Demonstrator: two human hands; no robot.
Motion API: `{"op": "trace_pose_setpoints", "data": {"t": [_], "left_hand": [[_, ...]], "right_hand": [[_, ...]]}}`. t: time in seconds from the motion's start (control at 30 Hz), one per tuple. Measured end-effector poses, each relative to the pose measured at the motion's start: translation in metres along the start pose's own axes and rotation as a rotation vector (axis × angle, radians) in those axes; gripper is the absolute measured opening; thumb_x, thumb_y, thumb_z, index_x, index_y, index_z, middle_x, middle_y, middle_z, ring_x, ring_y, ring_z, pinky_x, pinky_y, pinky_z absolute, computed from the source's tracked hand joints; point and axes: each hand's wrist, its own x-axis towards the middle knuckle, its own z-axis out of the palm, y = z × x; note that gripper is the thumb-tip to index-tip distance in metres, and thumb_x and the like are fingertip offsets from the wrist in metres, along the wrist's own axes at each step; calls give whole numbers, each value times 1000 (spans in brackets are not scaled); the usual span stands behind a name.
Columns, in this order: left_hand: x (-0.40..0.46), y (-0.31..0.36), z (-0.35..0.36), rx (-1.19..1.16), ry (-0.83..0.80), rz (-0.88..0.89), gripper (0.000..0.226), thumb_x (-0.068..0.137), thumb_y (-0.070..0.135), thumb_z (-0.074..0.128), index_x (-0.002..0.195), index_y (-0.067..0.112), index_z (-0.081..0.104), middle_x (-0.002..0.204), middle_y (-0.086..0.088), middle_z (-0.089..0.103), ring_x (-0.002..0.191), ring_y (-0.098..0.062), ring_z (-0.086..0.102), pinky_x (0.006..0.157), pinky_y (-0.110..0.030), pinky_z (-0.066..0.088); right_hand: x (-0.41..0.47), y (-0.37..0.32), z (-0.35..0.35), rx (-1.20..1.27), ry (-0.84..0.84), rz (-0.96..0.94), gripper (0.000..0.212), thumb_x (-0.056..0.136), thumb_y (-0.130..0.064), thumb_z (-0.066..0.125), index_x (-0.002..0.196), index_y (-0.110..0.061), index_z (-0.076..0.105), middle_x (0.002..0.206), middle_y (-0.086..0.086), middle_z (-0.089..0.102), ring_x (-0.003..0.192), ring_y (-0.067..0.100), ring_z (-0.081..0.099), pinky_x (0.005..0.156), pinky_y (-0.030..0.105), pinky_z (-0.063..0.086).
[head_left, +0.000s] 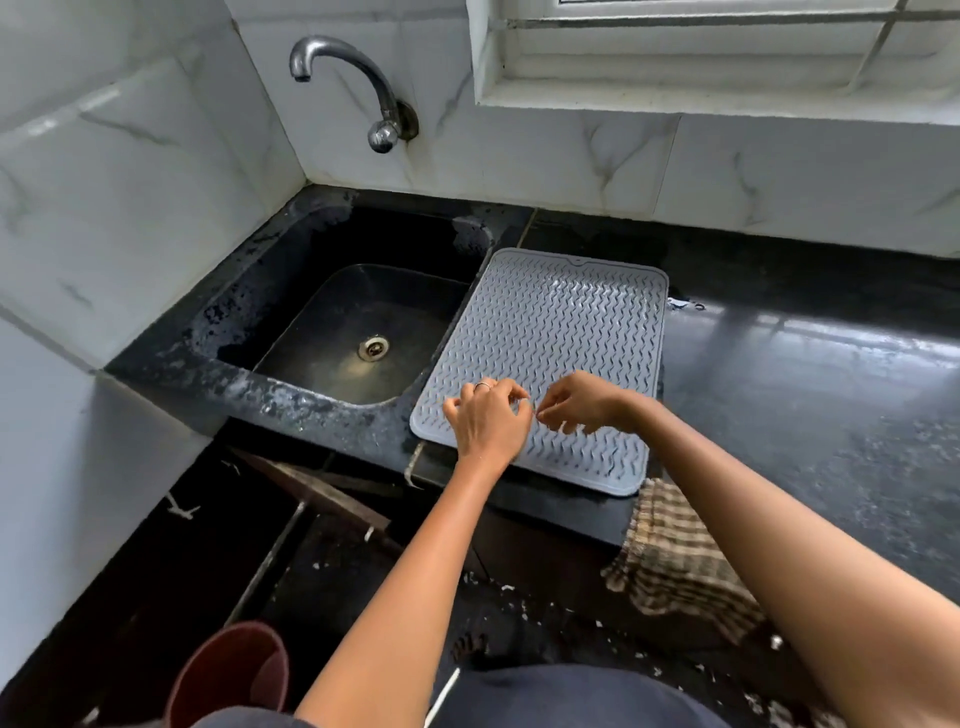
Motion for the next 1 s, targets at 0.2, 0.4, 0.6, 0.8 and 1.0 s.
{"op": "trace_pose_setpoints", "data": {"t": [0.2, 0.4, 0.6, 0.8, 1.0], "left_hand": [[-24, 57, 22, -125, -244, 76, 25, 86, 34, 61, 110, 31, 63, 129, 1, 53, 124, -21, 40, 100, -39, 33], [-58, 108, 39, -95, -612, 124, 36, 80, 32, 70, 112, 16, 64, 115, -10, 63, 109, -27, 58, 85, -35, 48], [-73, 135, 50, 291, -635, 273, 61, 78, 41, 72, 127, 15, 46, 127, -14, 55, 125, -35, 41, 97, -49, 40], [-71, 127, 29, 108, -802, 216, 21, 82, 42, 68, 75, 26, 57, 87, -4, 60, 102, -21, 47, 85, -34, 41], [-71, 113, -34, -301, -907, 142, 24, 89, 35, 63, 71, 23, 54, 67, 9, 49, 63, -6, 44, 64, -26, 33]], "right_hand": [[-30, 47, -23, -320, -58, 67, 12, 87, -19, 59, 80, -11, 63, 68, 5, 65, 48, 9, 58, 48, 21, 49], [-67, 85, -29, -673, -181, 237, 48, 69, -34, 77, 111, -16, 63, 112, 6, 65, 101, 24, 62, 89, 42, 53], [-85, 101, -19, -657, -185, 339, 60, 59, -30, 88, 113, -21, 62, 117, -1, 63, 110, 24, 59, 88, 41, 49], [-109, 121, -30, -396, -311, 126, 47, 66, -36, 82, 102, -9, 65, 100, 7, 65, 95, 22, 60, 83, 34, 48], [-145, 122, -53, 479, -444, -115, 19, 77, -8, 72, 93, -4, 62, 90, 10, 64, 86, 20, 60, 83, 32, 46]]}}
